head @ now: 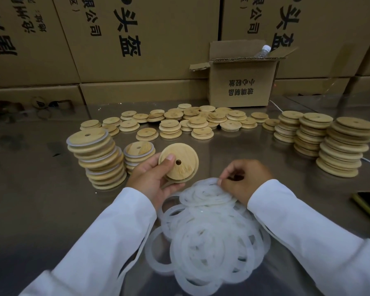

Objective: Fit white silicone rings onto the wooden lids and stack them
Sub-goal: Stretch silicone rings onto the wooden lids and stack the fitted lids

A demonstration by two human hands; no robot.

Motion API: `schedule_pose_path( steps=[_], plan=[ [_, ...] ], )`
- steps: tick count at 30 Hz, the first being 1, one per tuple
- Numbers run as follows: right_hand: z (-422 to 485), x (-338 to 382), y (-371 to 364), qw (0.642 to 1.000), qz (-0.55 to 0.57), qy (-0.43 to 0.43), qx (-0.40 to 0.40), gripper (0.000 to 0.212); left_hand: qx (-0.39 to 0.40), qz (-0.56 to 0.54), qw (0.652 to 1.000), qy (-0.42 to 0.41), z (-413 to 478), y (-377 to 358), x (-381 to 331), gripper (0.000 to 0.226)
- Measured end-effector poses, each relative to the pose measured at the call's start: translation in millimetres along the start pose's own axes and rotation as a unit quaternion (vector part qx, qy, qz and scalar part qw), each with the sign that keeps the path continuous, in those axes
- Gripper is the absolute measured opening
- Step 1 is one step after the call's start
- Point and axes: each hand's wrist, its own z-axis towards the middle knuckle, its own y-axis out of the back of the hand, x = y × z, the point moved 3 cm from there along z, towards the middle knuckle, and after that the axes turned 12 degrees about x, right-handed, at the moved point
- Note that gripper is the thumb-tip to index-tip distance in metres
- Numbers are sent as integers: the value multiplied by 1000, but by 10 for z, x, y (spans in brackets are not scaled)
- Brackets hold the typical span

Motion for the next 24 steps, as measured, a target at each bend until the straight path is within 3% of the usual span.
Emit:
schedule_pose_path(
  steps=[10,15,19,24],
  plan=[
    [19,13,92,992,-115,-27,-36,21,-16,-17,1000,1,-1,-6,-5,13],
    [10,33,97,987,-156,-38,-14,19,-11,-13,1000,3,2,-9,-2,12],
    [-42,83,131,997,62,23,-47,18,-23,-20,1000,5,4,-8,5,12],
    [-134,287,189,956,262,133,-13,12,-28,-26,999,12,-4,2,-7,12]
  ],
)
